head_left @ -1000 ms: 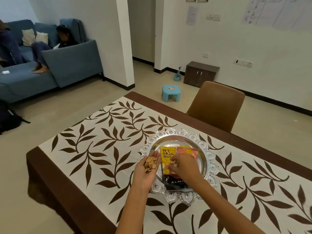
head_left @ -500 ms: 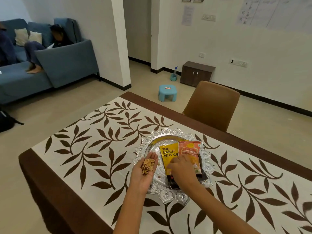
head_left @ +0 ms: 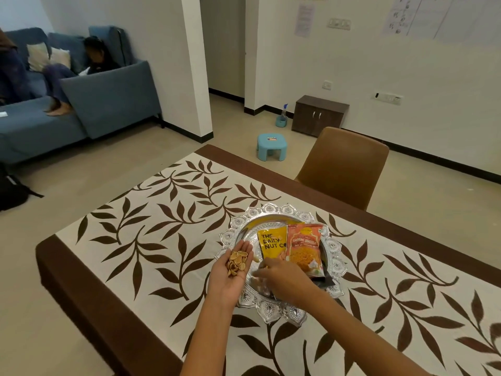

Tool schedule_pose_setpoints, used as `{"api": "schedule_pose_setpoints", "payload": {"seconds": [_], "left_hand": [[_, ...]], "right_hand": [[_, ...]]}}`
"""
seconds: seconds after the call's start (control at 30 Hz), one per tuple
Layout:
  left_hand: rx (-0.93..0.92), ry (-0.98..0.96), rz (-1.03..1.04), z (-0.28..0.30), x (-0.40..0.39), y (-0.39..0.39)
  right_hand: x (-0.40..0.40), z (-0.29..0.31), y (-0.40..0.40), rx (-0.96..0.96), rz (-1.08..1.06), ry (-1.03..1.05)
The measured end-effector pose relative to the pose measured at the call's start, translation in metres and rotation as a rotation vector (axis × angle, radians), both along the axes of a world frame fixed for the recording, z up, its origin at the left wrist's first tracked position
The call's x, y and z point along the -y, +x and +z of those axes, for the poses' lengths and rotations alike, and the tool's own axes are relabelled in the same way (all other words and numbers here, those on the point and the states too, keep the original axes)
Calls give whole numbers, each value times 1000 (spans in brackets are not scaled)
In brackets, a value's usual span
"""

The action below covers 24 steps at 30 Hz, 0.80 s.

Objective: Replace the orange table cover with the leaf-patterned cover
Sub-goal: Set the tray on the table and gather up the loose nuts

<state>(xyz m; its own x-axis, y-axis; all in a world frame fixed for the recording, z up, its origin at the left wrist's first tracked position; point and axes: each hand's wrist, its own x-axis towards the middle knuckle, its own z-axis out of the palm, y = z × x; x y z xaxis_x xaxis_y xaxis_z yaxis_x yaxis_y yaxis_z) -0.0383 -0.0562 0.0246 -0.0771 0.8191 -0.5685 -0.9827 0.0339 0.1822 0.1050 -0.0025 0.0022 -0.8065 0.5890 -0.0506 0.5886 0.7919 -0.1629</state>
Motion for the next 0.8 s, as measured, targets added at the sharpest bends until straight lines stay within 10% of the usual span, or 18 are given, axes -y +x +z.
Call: {"api": "schedule_pose_setpoints", "payload": {"seconds": [0.8], "left_hand": [[-9, 33, 41, -10, 10, -14]], "right_hand": [[6, -6, -18, -17, -102, 5]]}}
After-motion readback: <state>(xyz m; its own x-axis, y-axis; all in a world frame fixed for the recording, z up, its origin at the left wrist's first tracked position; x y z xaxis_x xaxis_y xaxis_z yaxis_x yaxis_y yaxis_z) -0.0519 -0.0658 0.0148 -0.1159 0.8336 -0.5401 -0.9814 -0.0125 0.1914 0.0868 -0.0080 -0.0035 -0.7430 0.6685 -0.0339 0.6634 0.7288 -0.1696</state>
